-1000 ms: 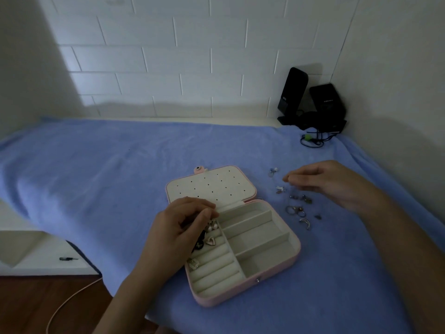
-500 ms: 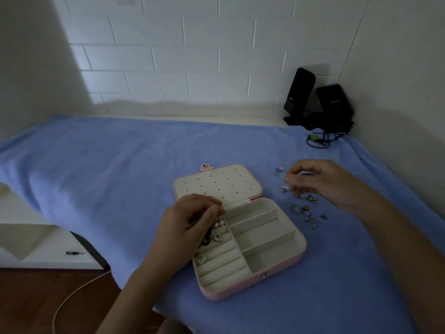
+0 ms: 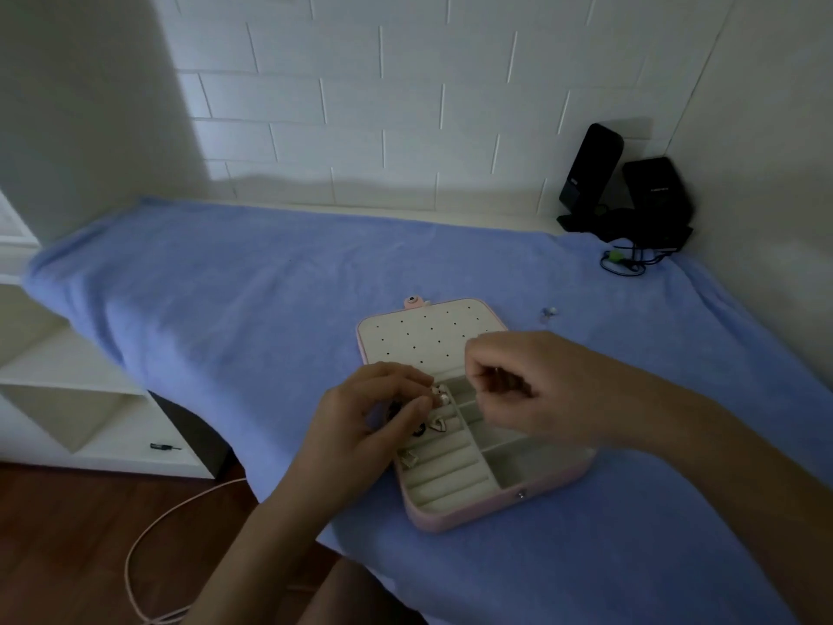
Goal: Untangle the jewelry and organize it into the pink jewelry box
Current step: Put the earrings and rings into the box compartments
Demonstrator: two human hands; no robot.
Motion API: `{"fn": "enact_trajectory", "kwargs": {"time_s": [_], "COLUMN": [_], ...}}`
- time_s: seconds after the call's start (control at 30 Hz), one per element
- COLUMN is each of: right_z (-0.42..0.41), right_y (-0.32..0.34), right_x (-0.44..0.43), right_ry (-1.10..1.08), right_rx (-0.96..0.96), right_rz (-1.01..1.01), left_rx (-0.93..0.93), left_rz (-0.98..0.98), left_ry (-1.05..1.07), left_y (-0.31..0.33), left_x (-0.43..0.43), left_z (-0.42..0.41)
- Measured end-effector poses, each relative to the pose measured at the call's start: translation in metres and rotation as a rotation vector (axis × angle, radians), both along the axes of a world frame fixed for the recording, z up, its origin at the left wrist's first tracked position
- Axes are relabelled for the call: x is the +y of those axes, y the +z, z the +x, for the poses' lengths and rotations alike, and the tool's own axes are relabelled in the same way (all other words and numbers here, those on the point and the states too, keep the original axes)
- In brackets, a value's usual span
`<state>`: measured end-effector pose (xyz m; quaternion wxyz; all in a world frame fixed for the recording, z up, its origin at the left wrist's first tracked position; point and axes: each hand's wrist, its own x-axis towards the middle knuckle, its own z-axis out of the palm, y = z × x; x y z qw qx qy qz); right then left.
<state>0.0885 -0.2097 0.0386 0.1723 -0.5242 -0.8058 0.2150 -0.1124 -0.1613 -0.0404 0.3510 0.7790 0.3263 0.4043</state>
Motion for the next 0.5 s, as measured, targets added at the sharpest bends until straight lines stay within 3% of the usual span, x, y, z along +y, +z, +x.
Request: {"fn": "enact_trajectory", "kwargs": {"time_s": [0.13, 0.4, 0.5], "right_z": [-0.008, -0.013, -0.017], "right_y": [-0.01, 0.011, 0.015], "right_x": [-0.004, -0.002, -0.003], "right_ry": [0.031, -0.018, -0.098], "right_rx": [-0.094, 0.095, 0.297], "right_rz": [-0.073, 0.078, 0.082], "left_rx": [0.051, -0.099, -0.139], "left_rz": [-0.01, -0.027, -0.022], "left_ry": [-0.054, -0.008, 0.004], "left_y": [0.004, 0.028, 0.037], "left_x": [-0.006, -0.006, -0.006], "left_z": [-0.001, 0.006, 0.005]}}
